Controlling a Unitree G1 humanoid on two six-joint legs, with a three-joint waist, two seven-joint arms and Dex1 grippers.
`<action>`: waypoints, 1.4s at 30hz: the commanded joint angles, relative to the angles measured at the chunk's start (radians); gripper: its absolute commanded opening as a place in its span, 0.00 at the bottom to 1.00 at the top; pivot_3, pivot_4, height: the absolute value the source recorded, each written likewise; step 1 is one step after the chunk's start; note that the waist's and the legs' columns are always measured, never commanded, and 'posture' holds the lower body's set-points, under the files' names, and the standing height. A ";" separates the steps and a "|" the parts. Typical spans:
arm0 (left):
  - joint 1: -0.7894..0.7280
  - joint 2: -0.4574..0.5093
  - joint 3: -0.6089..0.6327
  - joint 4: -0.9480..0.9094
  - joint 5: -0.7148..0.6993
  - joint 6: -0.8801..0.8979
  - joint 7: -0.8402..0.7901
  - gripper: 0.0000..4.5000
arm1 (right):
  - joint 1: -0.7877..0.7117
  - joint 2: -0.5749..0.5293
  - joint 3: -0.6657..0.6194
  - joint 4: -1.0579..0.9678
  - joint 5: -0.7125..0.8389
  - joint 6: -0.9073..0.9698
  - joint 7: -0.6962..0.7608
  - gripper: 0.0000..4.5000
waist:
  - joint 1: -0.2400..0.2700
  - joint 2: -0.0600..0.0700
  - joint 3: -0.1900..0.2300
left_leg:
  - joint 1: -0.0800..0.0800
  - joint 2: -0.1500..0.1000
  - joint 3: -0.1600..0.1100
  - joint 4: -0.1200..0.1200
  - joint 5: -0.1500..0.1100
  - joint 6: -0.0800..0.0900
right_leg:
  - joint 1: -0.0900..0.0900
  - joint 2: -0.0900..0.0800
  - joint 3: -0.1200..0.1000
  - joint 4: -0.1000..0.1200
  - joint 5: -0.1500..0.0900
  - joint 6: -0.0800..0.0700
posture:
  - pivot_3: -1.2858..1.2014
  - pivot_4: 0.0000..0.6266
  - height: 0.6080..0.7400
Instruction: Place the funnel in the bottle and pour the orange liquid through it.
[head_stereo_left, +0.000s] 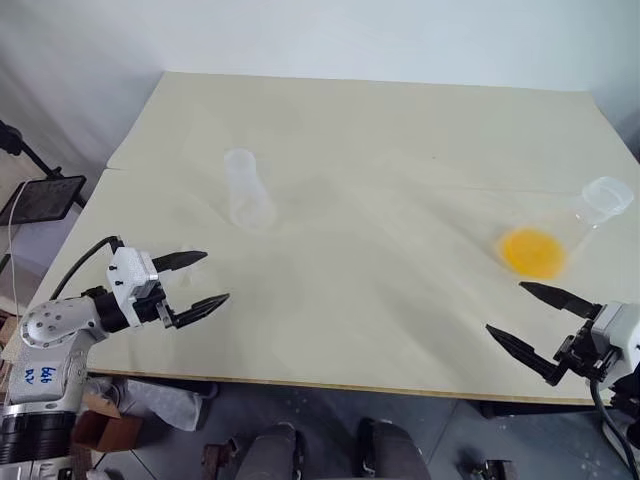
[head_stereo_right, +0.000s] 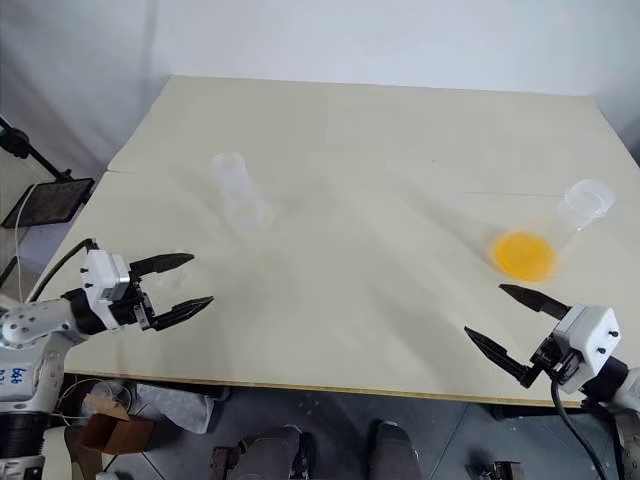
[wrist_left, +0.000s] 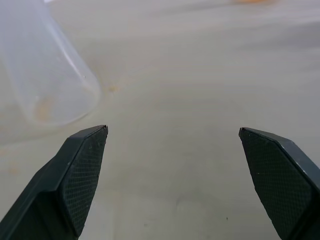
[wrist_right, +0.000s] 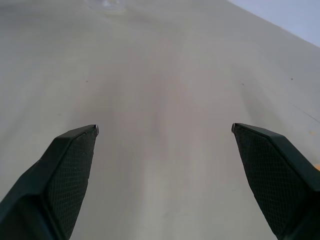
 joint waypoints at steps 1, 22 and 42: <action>-0.004 0.009 0.015 -0.005 0.004 -0.015 0.008 0.99 | 0.010 0.000 -0.019 -0.029 0.018 -0.005 0.004 1.00 | -0.001 0.000 0.000 | 0.000 0.000 0.000 0.000 0.000 0.000 | 0.000 0.000 0.000 0.000 0.000 0.000 | 0.52 0.24 1.00; 0.229 -0.051 0.383 0.085 -0.113 0.074 0.212 0.99 | -0.338 0.131 0.250 -0.059 0.065 0.119 -0.123 1.00 | -0.013 0.000 0.000 | 0.000 0.002 0.000 0.001 0.000 0.000 | -0.001 -0.001 0.000 0.001 0.000 0.000 | 0.52 0.24 1.00; -0.371 -0.090 -0.020 0.156 -0.028 0.317 0.316 0.99 | -0.316 0.142 0.226 -0.051 0.033 0.124 -0.183 1.00 | -0.015 -0.002 -0.001 | 0.000 -0.003 0.002 0.003 0.000 0.000 | -0.003 0.003 -0.003 0.010 0.000 0.000 | 0.52 0.24 1.00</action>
